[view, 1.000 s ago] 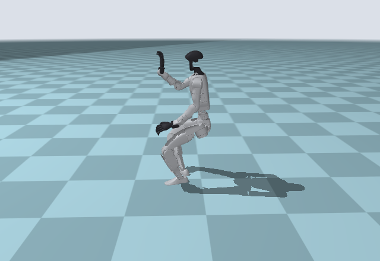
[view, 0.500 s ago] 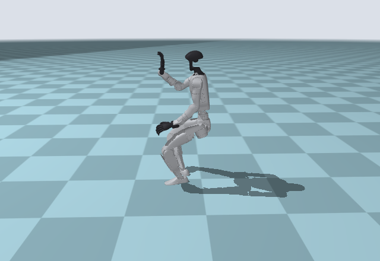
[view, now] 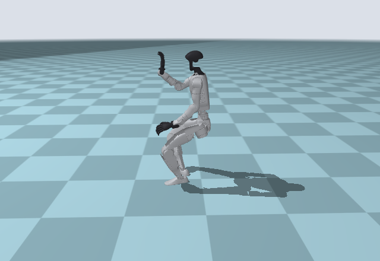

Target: Upper body actions

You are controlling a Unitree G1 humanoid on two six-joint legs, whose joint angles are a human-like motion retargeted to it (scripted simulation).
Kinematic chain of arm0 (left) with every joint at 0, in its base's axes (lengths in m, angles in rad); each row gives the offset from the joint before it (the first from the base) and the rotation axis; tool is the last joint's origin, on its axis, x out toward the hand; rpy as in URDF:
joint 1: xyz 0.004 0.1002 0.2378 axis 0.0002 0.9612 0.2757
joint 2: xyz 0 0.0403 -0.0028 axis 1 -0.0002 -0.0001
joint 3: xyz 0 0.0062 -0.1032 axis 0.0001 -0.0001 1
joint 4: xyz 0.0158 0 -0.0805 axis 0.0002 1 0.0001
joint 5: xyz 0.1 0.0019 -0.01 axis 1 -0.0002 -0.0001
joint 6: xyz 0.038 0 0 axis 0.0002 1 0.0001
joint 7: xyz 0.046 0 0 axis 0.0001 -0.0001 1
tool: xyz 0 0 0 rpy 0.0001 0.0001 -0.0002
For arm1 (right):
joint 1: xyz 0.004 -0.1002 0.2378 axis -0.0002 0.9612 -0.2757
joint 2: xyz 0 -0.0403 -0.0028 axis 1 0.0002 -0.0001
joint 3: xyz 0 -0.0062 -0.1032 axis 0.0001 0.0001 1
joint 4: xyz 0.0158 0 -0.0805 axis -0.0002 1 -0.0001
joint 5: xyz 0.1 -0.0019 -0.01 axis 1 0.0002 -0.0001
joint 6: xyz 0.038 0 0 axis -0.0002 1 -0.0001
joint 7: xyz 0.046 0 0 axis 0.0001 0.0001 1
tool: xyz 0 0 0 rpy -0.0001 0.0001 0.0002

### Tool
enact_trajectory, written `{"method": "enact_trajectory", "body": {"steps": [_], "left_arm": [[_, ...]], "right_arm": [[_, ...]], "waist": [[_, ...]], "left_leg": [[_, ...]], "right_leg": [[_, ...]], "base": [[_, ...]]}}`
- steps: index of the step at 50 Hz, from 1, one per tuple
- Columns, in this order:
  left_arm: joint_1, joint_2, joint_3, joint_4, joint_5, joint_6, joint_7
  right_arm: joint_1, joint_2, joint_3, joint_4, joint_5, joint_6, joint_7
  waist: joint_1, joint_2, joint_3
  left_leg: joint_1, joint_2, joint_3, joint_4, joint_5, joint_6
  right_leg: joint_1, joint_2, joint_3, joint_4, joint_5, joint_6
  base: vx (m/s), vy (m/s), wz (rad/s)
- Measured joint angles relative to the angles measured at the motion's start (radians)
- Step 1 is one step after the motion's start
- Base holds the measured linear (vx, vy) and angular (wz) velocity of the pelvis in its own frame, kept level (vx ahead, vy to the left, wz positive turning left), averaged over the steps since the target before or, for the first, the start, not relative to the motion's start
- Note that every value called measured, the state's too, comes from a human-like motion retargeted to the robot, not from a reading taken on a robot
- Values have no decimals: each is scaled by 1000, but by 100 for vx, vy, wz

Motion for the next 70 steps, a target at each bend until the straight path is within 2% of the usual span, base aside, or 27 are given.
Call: {"method": "enact_trajectory", "body": {"steps": [8,14,30,36,40,47,58,64,70], "left_arm": [[-2,-3,1,2,3,-4,0],[-4,-9,1,3,4,-5,-2],[7,-8,-4,-13,-5,1,-1],[7,-4,-5,-11,-6,2,-1],[8,1,-8,-7,-10,0,0],[7,2,-11,6,-9,-2,1],[-7,-11,-11,28,0,-10,4],[-9,-18,-10,31,0,-14,4],[-8,-21,-12,31,0,-13,4]], "right_arm": [[-36,-17,121,-34,-90,-17,85],[-30,-29,128,-59,-127,-12,96],[79,-22,-141,-29,21,30,-31],[89,-4,-203,-6,132,10,-100],[79,-23,-164,11,165,-16,-95],[42,-69,-14,-6,52,4,-4],[-6,-112,185,-77,-51,-66,137],[6,-118,159,-97,-94,-49,134],[37,-91,55,-84,-22,-30,89]], "waist": [[1,0,3],[4,1,4],[4,2,-1],[4,2,-1],[4,3,-3],[5,4,-9],[10,9,-4],[10,12,-4],[11,11,-5]], "left_leg": [[1,-7,2,-2,-2,2],[1,-10,2,-3,-3,3],[-3,3,-5,0,-2,2],[-3,8,-5,1,-1,1],[-2,10,-4,2,-1,0],[-1,9,-2,2,0,0],[4,-3,2,-3,0,3],[4,-7,2,-4,-2,4],[3,-6,0,-4,-2,3]], "right_leg": [[3,-6,1,2,-1,2],[5,-9,0,3,-2,4],[3,2,-6,-1,1,3],[2,5,-6,-2,2,1],[1,7,-5,-2,2,0],[1,6,-3,-1,1,-1],[6,-6,0,2,-1,2],[8,-10,-1,3,-2,4],[8,-8,-2,2,-2,5]], "base": [[0,0,0],[0,0,0],[0,0,0],[0,0,0],[0,0,0],[0,0,0],[0,0,0],[0,0,0],[0,0,0]]}}
